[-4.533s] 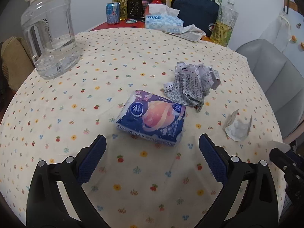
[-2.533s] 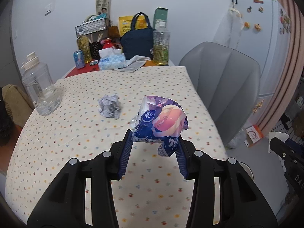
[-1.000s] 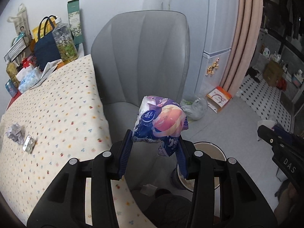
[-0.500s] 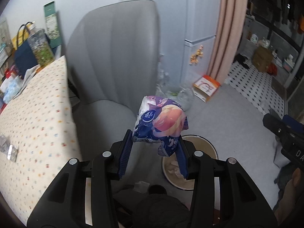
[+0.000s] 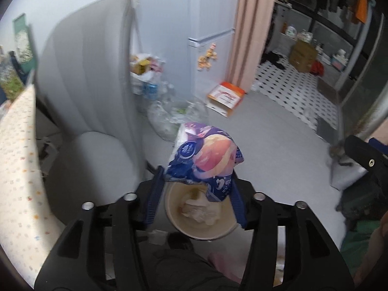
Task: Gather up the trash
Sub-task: 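Open the left tool over the bin to drop the blue tissue packet, then move both open tools back to the remaining trash on the table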
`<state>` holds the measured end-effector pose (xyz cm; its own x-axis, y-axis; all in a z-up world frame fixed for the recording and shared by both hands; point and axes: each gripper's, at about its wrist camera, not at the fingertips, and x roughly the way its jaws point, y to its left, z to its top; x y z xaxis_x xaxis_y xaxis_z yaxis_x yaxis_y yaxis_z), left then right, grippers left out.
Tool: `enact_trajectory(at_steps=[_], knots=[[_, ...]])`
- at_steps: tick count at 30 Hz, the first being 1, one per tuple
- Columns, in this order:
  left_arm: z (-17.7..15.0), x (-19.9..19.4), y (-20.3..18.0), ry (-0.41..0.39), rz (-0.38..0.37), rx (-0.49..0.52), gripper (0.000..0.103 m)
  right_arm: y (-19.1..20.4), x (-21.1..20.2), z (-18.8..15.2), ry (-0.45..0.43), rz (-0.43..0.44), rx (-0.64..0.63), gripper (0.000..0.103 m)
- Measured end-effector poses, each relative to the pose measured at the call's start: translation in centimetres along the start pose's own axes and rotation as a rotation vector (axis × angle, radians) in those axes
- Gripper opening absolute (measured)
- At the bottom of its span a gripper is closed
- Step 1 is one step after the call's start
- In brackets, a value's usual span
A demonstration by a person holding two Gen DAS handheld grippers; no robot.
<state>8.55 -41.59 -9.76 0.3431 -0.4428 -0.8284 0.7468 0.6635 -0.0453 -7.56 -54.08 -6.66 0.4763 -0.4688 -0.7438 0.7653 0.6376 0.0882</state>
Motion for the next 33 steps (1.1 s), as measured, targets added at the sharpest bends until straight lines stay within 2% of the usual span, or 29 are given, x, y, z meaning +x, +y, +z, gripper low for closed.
enact_trajectory(at_steps=[2,5,7,23,33], knots=[[0.1,0.0,-0.1,0.005,-0.007,0.002,0.072,-0.3,-0.2,-0.1,-0.003,-0.016,0.005,0.093],[0.0,-0.7,0.1,-0.019,0.029,0.016,0.09,-0.4,-0.1,-0.2,0.002,-0.02,0.011,0.093],[-0.1,-1.3,0.7,-0.03,0.049,0.012,0.093,-0.1,-0.1,-0.2,0.002,-0.013,0.009,0.095],[-1.7,-8.5,9.4,-0.133,0.213,-0.16,0.096,7.0,-2.3,-0.8,-0.039,0.125,-0.076,0.095],[-4.3,-13.2,15.5,-0.196,0.32,-0.255,0.096,14.6,-4.7,-1.6,-0.063,0.229,-0.19,0.095]])
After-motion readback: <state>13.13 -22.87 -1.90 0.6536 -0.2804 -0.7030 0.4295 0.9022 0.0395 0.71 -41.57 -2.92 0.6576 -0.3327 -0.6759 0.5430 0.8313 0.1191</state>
